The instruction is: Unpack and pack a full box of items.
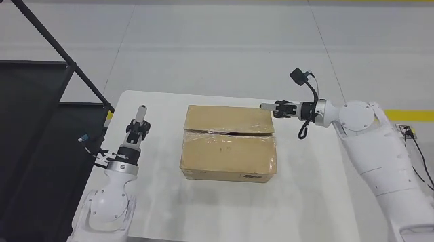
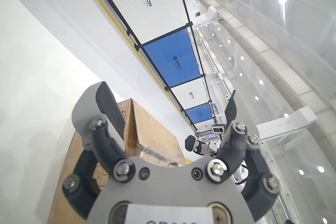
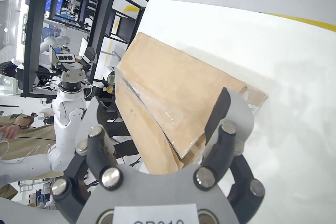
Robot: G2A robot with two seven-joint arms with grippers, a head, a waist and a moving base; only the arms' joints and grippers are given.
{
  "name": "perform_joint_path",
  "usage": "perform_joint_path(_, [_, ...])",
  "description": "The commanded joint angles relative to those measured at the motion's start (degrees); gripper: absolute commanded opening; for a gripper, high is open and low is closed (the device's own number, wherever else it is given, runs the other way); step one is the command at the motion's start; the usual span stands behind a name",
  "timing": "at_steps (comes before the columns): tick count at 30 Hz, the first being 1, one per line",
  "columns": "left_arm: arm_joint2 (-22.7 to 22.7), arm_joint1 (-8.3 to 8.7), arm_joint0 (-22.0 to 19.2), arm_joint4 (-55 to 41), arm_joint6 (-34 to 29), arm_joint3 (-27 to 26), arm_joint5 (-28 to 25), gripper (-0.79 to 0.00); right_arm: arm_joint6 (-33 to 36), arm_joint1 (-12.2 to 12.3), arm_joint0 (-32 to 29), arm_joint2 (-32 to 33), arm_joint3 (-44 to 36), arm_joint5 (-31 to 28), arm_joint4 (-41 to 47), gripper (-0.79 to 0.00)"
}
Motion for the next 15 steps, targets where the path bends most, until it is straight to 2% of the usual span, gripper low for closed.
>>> perform_joint_path(1, [0.2,-0.01,-0.1,0.1,-0.1,0.0,0.1,0.000,-0.4,0.0,-0.2,0.0,-0.2,-0.1,0.1,0.000])
perform_joint_path(4, [0.7,-0.02,-0.3,0.6,-0.2,-0.1,0.5,0.000,-0.5,0.2,-1.7,0.1,-2.3,-8.2,0.8,0.000])
perform_joint_path(7, [0.9,-0.03,-0.4,1.0,-0.2,-0.3,0.6,0.000,3.5,0.3,-1.0,-0.3,-0.9,-18.0,2.4,0.000])
perform_joint_path(11, [1.1,-0.04,-0.4,1.3,-0.1,-0.6,0.9,0.000,-0.4,0.5,1.0,-4.7,0.2,-23.5,2.3,0.000])
perform_joint_path(15, [1.4,-0.06,0.1,1.8,0.3,-1.3,1.1,0.000,-0.8,0.6,1.4,-5.5,0.9,-23.9,2.2,0.000])
